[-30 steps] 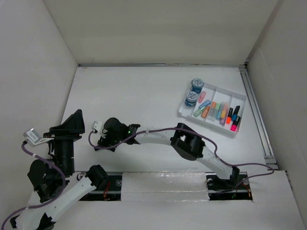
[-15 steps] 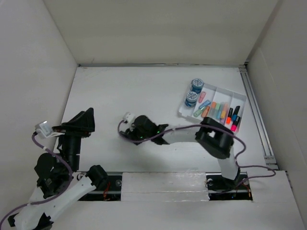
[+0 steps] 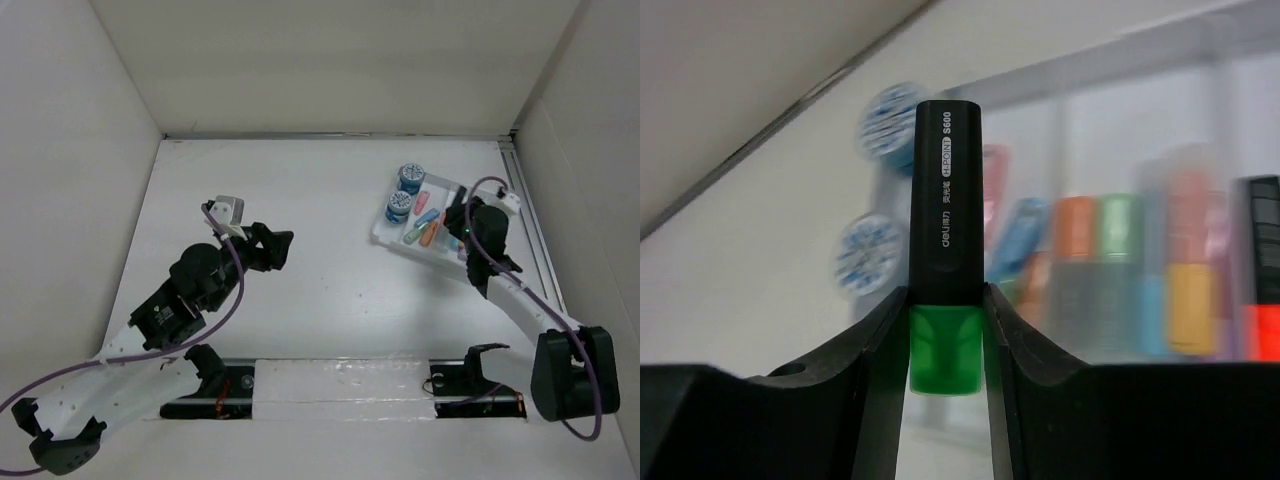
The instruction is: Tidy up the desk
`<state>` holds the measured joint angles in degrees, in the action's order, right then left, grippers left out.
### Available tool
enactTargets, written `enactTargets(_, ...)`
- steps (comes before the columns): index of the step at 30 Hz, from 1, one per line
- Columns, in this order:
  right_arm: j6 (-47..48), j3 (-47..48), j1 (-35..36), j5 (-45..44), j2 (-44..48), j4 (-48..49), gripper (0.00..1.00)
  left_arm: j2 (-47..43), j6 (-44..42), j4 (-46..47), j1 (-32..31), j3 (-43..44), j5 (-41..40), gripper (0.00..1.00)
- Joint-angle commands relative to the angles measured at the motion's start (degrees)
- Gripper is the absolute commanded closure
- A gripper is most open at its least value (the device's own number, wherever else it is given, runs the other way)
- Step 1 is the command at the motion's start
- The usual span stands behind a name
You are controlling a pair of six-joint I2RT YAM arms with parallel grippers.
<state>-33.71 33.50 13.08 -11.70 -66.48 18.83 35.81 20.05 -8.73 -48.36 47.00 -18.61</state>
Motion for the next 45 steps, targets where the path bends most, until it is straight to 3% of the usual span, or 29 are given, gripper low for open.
enactTargets(1,-7.33,-4.31,-10.59,3.41,2.49,-3.27,0.94,-1.79,-0.98,1.08,0.11,1.96,3.40,0.40)
enactTargets(6,-7.77,-2.66,-26.05,16.43,-3.02,-2.04,0.92,-1.89,-1.07,1.26,0.11,1.69,2.97,0.40)
enactTargets(10,-7.86,0.25,-32.76,25.56,-7.78,-1.43,0.92,-2.15,-1.16,1.26,0.11,1.51,2.44,0.41)
enactTargets(14,-7.68,1.66,-36.63,29.02,-10.86,-0.90,0.88,-2.24,-1.16,1.26,0.11,1.51,2.35,0.40)
enactTargets(16,-7.33,2.36,-37.69,29.72,-11.57,-0.90,0.79,-2.24,-1.07,1.35,0.11,1.43,2.44,0.40)
enactTargets(17,-7.42,2.54,-38.39,29.90,-12.18,-0.90,0.65,-2.15,-1.16,1.26,0.11,1.51,2.44,0.40)
enactTargets(20,-7.77,3.59,-38.39,29.46,-12.27,-1.07,0.46,-2.15,-1.16,1.35,0.11,1.42,2.09,0.40)
enactTargets(25,-8.30,3.77,-38.39,28.58,-9.99,-1.52,0.24,-1.80,-1.16,1.17,0.11,1.60,1.65,0.39)
enactTargets(28,-8.91,1.84,-38.39,28.66,-6.22,-0.11,0.20,-1.80,-1.16,1.26,0.11,1.60,2.00,0.39)
enactTargets(31,-9.00,0.17,-35.15,28.32,-0.17,1.21,0.16,-2.15,-1.42,1.44,0.11,1.51,2.53,0.38)
enactTargets(32,-8.22,0.51,-34.01,28.58,1.25,0.43,0.00,-2.24,-1.59,1.35,0.11,1.51,2.35,0.38)
enactTargets(40,-1.71,5.00,-15.74,51.13,16.28,0.07,0.00,-4.52,-1.51,2.40,0.11,0.90,1.91,0.33)
enactTargets(45,3.72,8.68,1.92,57.49,26.65,-1.68,0.00,-6.72,-1.33,2.84,0.11,0.55,0.16,0.29)
